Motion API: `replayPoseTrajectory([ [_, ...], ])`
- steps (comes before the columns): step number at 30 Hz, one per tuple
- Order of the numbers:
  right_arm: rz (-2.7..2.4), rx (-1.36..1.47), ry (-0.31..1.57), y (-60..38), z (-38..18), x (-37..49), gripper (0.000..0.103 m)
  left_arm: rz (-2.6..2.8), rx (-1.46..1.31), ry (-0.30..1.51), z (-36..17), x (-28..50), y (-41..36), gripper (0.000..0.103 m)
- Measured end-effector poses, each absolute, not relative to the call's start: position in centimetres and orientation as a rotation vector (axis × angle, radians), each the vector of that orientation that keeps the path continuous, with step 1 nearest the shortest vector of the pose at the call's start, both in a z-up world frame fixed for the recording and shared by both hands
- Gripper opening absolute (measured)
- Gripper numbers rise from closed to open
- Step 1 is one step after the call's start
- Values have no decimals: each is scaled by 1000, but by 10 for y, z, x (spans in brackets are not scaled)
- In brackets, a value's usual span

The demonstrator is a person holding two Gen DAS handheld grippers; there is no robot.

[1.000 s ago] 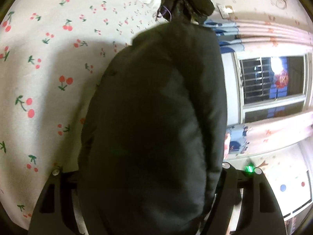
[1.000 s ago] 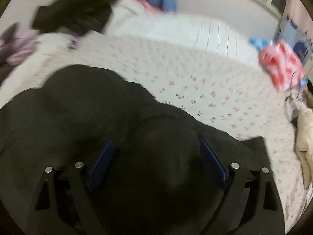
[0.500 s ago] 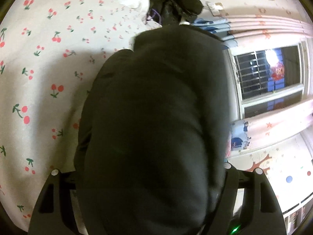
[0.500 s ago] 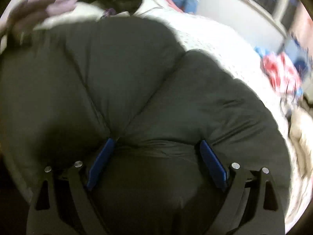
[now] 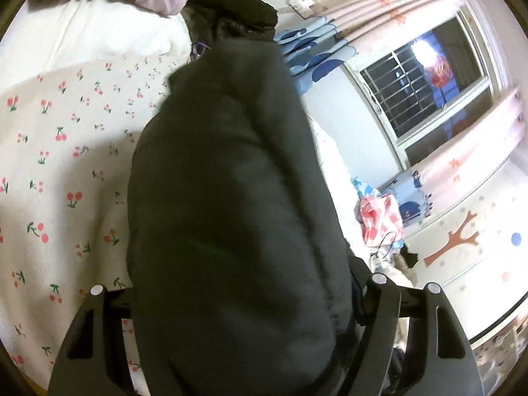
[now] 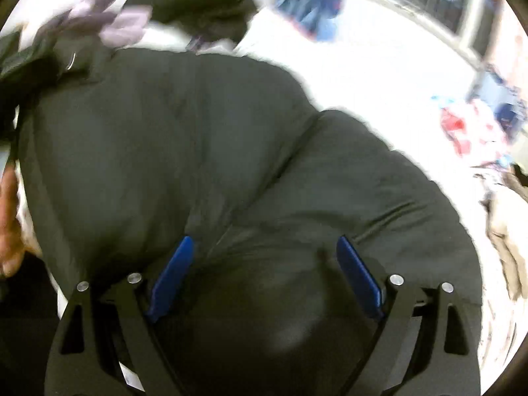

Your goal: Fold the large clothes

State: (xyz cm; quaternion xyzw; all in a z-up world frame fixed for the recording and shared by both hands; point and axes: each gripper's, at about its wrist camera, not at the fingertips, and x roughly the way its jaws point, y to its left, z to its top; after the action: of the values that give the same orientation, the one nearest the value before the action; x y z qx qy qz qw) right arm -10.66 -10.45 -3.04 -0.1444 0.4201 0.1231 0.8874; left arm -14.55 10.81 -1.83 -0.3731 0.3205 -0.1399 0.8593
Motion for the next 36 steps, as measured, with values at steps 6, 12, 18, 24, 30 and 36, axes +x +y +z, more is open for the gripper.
replayPoseTrajectory([
  [6, 318, -280, 954, -116, -38, -97, 87, -319, -648, 628, 7, -152, 85, 70],
  [12, 413, -146, 941, -145, -31, -111, 90, -338, -548, 613, 31, -135, 65, 69],
  [18, 700, 391, 994, -221, -30, -107, 95, -431, -346, 541, 74, -145, 7, 69],
  [24, 973, 1232, 651, -379, -46, -133, 95, -665, 112, 514, 95, -173, -125, 69],
  [30, 792, 1279, 480, -513, -36, -167, 96, -934, 583, 568, 39, -233, -264, 69],
  [36, 687, 1238, 576, -573, -38, -193, 97, -1053, 633, 636, 11, -236, -301, 69],
])
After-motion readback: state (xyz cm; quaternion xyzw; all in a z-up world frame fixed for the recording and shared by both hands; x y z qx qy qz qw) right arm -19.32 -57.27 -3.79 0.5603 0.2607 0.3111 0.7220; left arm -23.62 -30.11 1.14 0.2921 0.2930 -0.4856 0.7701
